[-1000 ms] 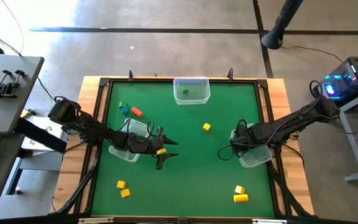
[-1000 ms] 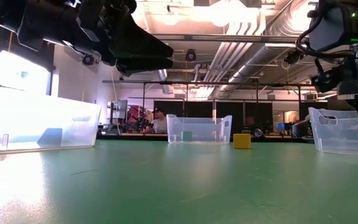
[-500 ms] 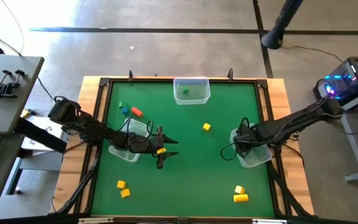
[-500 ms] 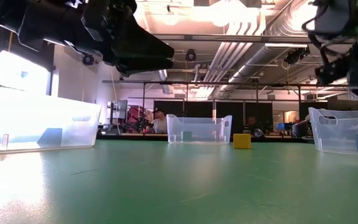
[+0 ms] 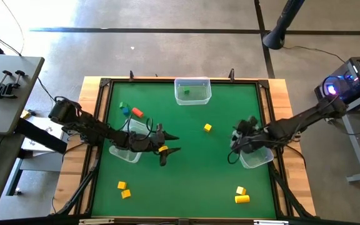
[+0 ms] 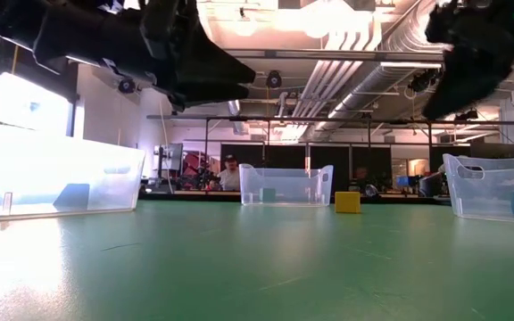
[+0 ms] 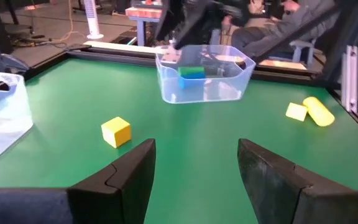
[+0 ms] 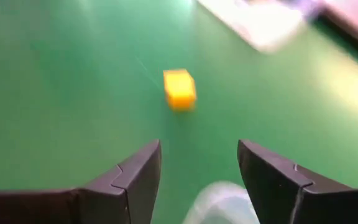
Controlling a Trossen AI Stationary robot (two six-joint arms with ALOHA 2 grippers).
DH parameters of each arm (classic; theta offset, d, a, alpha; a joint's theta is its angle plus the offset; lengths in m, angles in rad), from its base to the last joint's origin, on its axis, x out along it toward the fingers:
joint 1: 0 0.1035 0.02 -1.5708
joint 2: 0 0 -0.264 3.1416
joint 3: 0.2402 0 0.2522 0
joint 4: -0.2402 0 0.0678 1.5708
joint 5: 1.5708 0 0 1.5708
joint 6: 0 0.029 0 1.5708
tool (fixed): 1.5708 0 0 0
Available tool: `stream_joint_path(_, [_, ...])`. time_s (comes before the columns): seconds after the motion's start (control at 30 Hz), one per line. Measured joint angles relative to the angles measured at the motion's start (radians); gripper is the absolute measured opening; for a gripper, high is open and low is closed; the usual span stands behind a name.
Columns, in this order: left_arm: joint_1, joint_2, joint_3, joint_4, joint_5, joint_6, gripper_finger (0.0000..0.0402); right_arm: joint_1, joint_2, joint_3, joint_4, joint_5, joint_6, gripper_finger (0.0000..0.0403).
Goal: Sort blocks by size
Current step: Put the blue cube block into the top transparent bin
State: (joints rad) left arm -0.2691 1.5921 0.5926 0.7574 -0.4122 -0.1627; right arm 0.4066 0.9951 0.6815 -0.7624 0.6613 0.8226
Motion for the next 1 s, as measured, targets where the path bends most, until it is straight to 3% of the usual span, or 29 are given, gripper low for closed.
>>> stream_joint_path(0.1, [0.018,0.0,0.0,0.0,0.001,-0.042,0.0213,0.013,0.008,-0.085,0.324,0.039,-0.192,0.0209])
stream_joint_path(0.3, [0.068,0.0,0.003,-0.033,0.029,-0.117,0.0213,0.013,0.086,-0.292,1.097,0.003,-0.529,0.0209])
stream_joint_path(0.4, [0.114,-0.023,0.063,-0.201,-0.01,-0.139,0.0213,0.0,0.149,-0.353,1.331,-0.008,-0.604,0.0209])
stream_joint_path(0.5, [0.175,-0.059,0.191,-0.509,-0.042,-0.167,0.0209,-0.022,0.208,-0.364,1.416,-0.007,-0.614,0.0209])
stream_joint_path(0.73, [0.311,-0.069,0.521,-1.351,-0.045,-0.18,0.0188,-0.04,0.323,-0.339,1.427,-0.04,-0.613,0.0209])
stream_joint_path(0.87, [0.41,-0.071,0.584,-1.698,-0.044,-0.239,0.0174,-0.041,0.369,-0.335,1.438,-0.069,-0.611,0.0209])
stream_joint_path(1.0, [0.531,-0.073,0.58,-1.931,-0.033,-0.263,0.0163,-0.04,0.4,-0.335,1.444,-0.07,-0.588,0.0209])
